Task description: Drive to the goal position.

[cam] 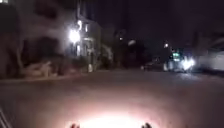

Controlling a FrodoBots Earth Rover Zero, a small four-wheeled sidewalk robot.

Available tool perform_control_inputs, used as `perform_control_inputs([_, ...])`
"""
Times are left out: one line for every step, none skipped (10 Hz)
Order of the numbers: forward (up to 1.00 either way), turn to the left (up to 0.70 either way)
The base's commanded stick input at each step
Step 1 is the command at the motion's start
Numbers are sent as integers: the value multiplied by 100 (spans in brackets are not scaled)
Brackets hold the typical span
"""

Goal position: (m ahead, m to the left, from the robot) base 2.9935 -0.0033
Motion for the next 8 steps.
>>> perform_control_inputs([100,-23])
perform_control_inputs([100,-32])
perform_control_inputs([100,-35])
perform_control_inputs([100,-25])
perform_control_inputs([100,-14])
perform_control_inputs([100,-4])
perform_control_inputs([100,0])
perform_control_inputs([100,0])
